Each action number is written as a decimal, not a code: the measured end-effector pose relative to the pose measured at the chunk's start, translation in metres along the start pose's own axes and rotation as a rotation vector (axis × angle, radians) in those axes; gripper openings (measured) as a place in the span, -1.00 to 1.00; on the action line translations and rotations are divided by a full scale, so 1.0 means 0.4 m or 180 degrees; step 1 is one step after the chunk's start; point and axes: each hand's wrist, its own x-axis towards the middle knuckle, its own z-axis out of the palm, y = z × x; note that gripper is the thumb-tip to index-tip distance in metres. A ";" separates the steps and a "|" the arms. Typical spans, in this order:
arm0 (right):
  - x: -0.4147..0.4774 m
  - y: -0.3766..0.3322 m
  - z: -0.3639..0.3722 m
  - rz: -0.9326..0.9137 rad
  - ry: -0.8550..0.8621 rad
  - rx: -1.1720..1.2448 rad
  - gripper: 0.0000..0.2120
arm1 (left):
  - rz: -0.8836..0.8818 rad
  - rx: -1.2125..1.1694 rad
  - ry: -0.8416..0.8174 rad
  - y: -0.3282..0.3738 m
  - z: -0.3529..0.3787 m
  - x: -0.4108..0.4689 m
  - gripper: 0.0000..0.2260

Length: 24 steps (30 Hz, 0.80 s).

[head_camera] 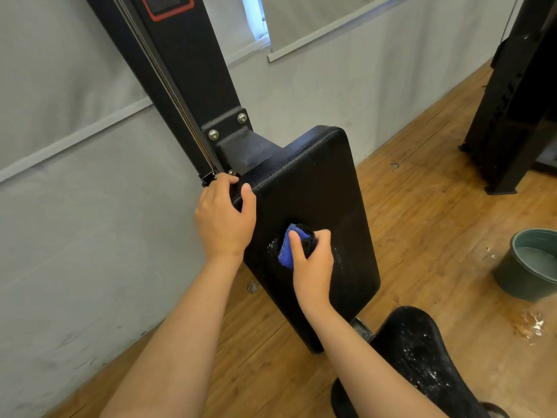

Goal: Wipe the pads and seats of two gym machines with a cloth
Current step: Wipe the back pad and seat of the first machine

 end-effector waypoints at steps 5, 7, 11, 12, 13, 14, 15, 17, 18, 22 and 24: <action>-0.035 0.055 -0.018 0.0240 0.0033 -0.0241 -0.80 | 0.0019 -0.0031 0.0003 0.001 0.000 -0.001 -0.61; -0.040 0.060 -0.019 0.0318 0.0090 -0.0229 -0.80 | 0.0022 -0.0057 0.0009 0.002 0.000 0.000 -0.62; -0.034 0.018 0.001 0.0229 0.0106 -0.0062 -0.81 | 0.0065 -0.0152 -0.0057 -0.002 -0.001 0.005 -0.63; -0.032 0.000 0.010 0.0146 0.0067 -0.0024 -0.81 | 0.0071 -0.0194 -0.0085 -0.004 -0.003 0.006 -0.63; -0.032 -0.018 0.020 0.0051 0.0018 0.0017 -0.81 | 0.0072 -0.0252 -0.0109 -0.006 -0.005 0.006 -0.63; -0.032 -0.035 0.030 -0.0048 -0.0038 0.0061 -0.82 | 0.0069 -0.0322 -0.0128 -0.007 -0.007 0.007 -0.63; -0.033 -0.048 0.039 -0.0143 -0.0098 0.0097 -0.83 | 0.0067 -0.0386 -0.0141 -0.008 -0.010 0.007 -0.63; -0.036 -0.062 0.048 -0.0298 -0.0196 0.0101 -0.83 | 0.0073 -0.0460 -0.0140 -0.009 -0.010 0.008 -0.64; -0.037 -0.062 0.048 -0.0346 -0.0228 0.0073 -0.83 | 0.0076 -0.0472 -0.0125 -0.010 -0.010 0.009 -0.64; -0.041 -0.021 0.033 -0.0320 -0.0292 -0.0148 -0.82 | 0.0096 -0.0493 -0.0051 -0.015 -0.005 0.011 -0.65; -0.052 0.015 0.021 -0.0213 -0.0241 -0.0305 -0.81 | 0.0082 -0.0503 -0.0044 -0.016 -0.004 0.009 -0.66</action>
